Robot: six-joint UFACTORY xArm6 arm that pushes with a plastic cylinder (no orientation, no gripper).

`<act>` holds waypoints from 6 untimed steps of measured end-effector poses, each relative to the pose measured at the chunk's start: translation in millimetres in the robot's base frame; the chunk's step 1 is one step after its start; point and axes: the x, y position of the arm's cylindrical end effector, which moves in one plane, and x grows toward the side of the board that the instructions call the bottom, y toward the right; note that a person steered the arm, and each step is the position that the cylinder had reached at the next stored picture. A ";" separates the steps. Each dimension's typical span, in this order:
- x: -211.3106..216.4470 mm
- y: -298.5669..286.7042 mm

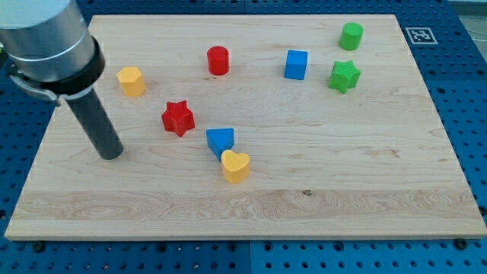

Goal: Place your arm to the left of the red star

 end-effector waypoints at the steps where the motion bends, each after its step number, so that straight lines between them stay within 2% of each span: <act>1: 7.2 12.1; 2: 18.8 16.2; 4: -30.4 -26.4; 5: -50.4 -28.6; 6: -40.4 -26.0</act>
